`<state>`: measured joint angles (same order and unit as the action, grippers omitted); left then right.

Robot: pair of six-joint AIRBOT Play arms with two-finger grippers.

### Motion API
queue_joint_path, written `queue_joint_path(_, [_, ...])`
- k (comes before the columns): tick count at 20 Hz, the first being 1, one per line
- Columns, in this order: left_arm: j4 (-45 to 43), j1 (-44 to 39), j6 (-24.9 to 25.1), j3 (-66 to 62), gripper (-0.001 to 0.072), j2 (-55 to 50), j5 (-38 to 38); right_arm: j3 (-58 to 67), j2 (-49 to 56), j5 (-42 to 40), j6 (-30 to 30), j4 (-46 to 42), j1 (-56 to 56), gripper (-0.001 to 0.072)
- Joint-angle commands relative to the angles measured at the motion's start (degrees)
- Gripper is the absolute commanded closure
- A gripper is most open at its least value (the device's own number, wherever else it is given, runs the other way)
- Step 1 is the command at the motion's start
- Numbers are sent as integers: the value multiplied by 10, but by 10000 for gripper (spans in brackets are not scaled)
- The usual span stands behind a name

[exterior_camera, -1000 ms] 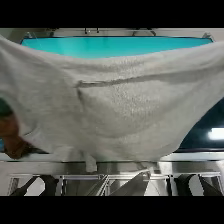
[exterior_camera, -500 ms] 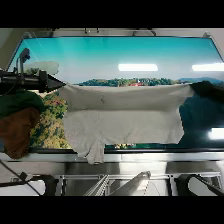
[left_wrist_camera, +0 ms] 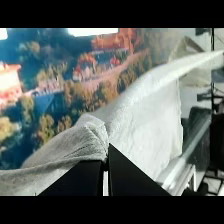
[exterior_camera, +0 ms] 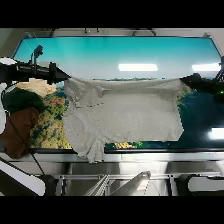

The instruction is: Fold the shirts.

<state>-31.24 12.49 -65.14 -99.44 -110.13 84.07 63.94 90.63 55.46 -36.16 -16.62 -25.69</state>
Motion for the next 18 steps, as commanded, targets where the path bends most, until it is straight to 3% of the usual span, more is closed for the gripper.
queue_joint_path(1, [-98, -4, -55, -30, 685, -25, 56, 15, 33, 41, -25, -96, 0, 697])
queue_joint_path(3, [-154, -4, -73, -14, 685, -23, 77, 15, 41, 43, -31, -137, 1, 697])
queue_joint_path(7, [-153, -4, -74, 55, 685, -23, 96, 15, 57, 37, -46, -195, 1, 697])
queue_joint_path(12, [-153, -12, -74, 110, 685, -23, 91, 15, 80, 28, -46, -198, 1, 695])
queue_joint_path(13, [-151, -12, -74, 109, 684, -23, 98, 15, 79, 29, -45, -198, 0, 674])
queue_joint_path(14, [-151, -12, -74, 103, 682, -23, 113, 15, 78, 33, -46, -199, 0, 507])
queue_joint_path(15, [-151, -12, -74, 92, 605, -23, 132, 15, 75, 41, -46, -202, 0, 414])
queue_joint_path(16, [-151, -12, -87, 77, 410, -22, 154, 17, 67, 48, -58, -223, -1, 408])
queue_joint_path(18, [-151, -12, -104, 42, 408, -21, 194, 22, 39, 69, -117, -317, -1, 365])
